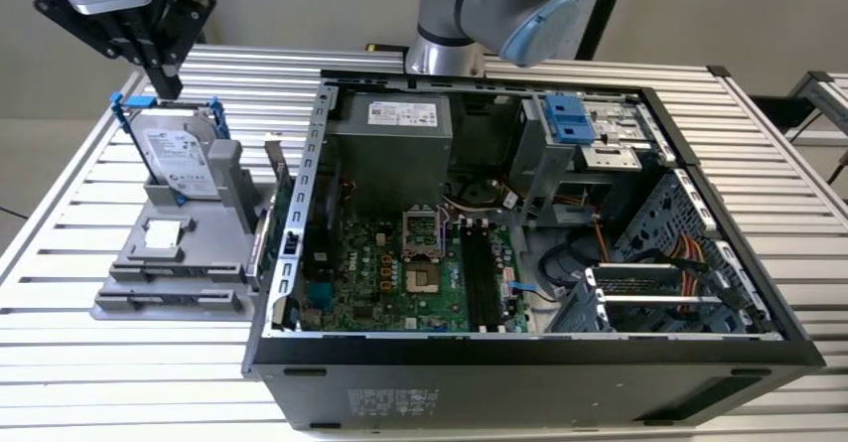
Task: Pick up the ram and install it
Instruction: 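Reach for the ram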
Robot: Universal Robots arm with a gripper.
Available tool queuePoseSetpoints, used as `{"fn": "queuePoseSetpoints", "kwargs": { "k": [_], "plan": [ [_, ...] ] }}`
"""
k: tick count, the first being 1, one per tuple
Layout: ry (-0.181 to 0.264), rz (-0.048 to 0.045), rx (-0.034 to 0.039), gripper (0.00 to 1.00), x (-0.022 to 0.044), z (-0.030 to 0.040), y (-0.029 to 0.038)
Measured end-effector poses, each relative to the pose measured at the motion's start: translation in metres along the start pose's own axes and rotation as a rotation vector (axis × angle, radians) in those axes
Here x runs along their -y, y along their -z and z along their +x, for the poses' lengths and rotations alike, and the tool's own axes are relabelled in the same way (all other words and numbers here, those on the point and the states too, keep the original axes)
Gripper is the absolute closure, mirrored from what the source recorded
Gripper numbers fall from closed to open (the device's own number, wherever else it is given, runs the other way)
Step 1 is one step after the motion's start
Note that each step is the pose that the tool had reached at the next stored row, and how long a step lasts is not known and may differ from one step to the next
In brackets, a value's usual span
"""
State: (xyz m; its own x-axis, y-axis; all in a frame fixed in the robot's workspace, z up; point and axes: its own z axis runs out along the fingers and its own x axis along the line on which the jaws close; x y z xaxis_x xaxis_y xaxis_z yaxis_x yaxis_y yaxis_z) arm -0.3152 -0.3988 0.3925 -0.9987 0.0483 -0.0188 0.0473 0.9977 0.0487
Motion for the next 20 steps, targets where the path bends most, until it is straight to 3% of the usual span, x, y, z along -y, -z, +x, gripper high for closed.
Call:
{"fn": "queuePoseSetpoints", "kwargs": {
  "k": [20],
  "plan": [
    [0.009,-0.0002,-0.0004,1.00,0.0006,0.0123,0.0002]
  ]
}}
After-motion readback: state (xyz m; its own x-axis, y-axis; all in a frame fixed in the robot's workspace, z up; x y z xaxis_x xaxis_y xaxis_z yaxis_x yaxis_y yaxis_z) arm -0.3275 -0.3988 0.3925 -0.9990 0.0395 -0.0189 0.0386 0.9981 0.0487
